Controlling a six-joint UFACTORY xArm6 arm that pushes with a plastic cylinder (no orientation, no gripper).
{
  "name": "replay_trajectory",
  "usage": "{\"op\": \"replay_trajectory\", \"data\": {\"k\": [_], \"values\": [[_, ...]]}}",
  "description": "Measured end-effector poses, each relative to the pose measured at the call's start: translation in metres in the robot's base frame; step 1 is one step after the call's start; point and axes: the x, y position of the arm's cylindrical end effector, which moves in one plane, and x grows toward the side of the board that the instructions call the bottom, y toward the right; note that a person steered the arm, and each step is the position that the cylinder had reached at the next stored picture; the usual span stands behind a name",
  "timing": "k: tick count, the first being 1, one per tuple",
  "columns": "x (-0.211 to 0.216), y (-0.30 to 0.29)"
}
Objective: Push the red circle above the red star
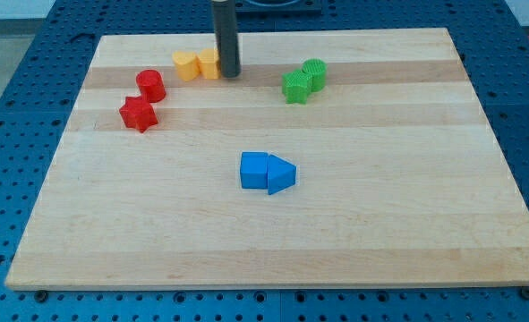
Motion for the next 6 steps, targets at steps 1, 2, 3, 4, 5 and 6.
{"op": "replay_trajectory", "data": {"k": [1,2,3,4,5,6], "values": [[0.000,-0.044],[0.003,-0.042],[0.007,-0.047],[0.015,-0.067],[0.031,-0.085],[0.058,-0.096]]}}
